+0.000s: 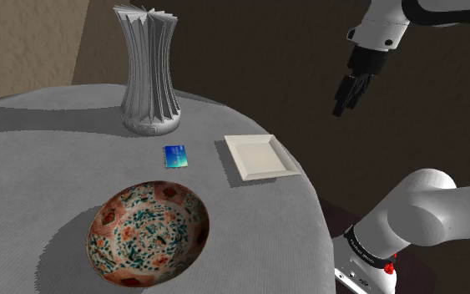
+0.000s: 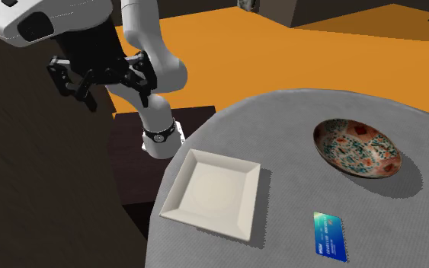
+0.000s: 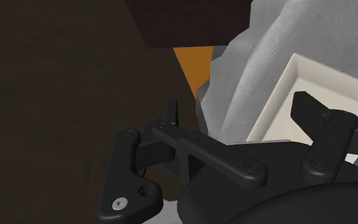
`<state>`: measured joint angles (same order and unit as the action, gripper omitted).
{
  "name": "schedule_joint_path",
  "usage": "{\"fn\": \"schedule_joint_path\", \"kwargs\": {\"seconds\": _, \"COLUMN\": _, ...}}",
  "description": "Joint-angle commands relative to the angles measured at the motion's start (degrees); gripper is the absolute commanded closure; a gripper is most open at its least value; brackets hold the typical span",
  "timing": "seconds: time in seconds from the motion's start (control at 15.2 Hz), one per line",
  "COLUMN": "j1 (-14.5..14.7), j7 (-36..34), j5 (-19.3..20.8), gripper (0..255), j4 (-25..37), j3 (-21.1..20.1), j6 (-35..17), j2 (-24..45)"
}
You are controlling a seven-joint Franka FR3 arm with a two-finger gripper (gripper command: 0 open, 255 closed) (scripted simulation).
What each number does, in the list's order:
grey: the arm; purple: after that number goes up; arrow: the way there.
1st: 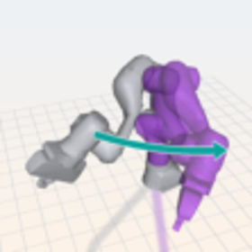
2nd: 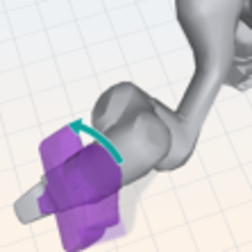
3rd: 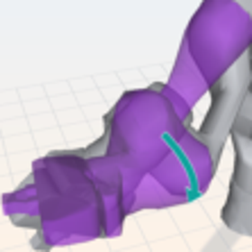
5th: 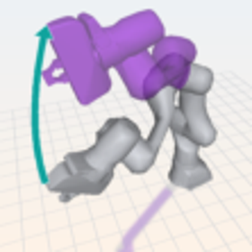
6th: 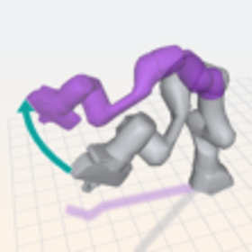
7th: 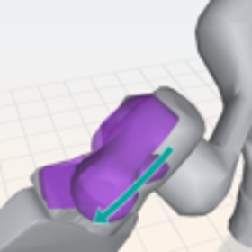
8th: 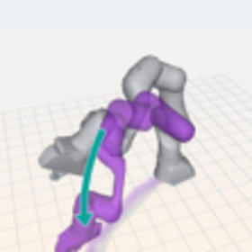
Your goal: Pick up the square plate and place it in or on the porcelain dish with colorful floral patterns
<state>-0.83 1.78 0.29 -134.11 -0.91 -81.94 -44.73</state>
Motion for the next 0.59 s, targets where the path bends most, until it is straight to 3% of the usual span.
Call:
{"fn": "schedule_joint_path", "kwargs": {"seconds": 0.0, "j1": 0.0, "j7": 0.0, "j5": 0.0, "gripper": 0, "j4": 0.0, "j3": 0.0, "j6": 0.0, "j2": 0.0}}
{"fn": "schedule_joint_path", "kwargs": {"seconds": 0.53, "j1": 10.4, "j7": 11.92, "j5": -1.16, "gripper": 0, "j4": -5.92, "j3": -5.23, "j6": -13.82, "j2": 2.96}}
